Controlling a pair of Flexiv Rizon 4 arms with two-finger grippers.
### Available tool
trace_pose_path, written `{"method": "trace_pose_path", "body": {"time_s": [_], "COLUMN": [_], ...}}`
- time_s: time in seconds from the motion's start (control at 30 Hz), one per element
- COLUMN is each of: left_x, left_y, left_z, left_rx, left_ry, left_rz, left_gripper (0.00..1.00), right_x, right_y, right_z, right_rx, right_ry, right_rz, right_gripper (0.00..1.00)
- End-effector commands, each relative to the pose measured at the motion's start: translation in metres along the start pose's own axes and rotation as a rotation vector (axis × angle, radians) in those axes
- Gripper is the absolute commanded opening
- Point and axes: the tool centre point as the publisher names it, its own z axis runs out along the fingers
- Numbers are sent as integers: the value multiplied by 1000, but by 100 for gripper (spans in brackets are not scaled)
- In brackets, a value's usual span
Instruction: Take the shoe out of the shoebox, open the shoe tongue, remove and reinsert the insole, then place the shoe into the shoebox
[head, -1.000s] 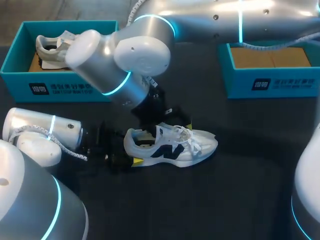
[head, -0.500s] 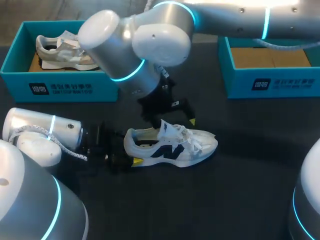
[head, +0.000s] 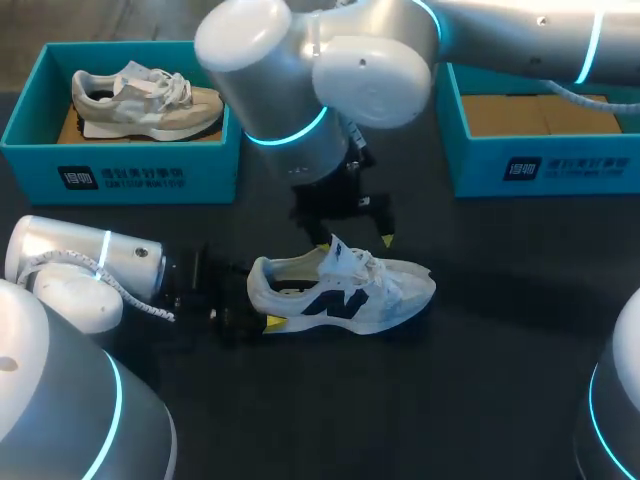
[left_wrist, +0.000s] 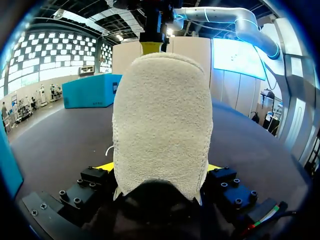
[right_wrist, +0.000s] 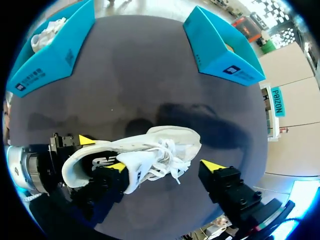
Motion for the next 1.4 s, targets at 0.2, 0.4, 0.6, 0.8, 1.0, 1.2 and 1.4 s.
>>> {"method": "trace_pose_path", "body": {"time_s": [0.2, 0.4, 0.6, 0.8, 1.0, 1.2, 1.4], "left_x": [-2, -2, -2, -2, -2, -2, -2], "left_y": [4, 4, 4, 4, 4, 4, 4], "left_z": [3, 3, 3, 3, 3, 3, 3], "left_rx": [-3, -3, -3, -3, -3, -3, -3], "left_ry": [1, 1, 1, 1, 1, 1, 1], "left_rz": [0, 0, 0, 0, 0, 0, 0], "left_gripper": [0, 0, 0, 0, 0, 0, 0], "right_x": [2, 1, -4, -14, -28, -45, -58], "right_y": [-4, -5, -5, -3, 3, 7, 12], "right_z": [6, 7, 15, 25, 29, 36, 47], "right_rx": [5, 9, 12, 11, -3, 7, 17], "right_ry": [15, 54, 134, 242, 343, 371, 360], "right_rz": [47, 50, 60, 79, 70, 62, 48], "right_gripper": [5, 0, 0, 0, 0, 0, 0]}}
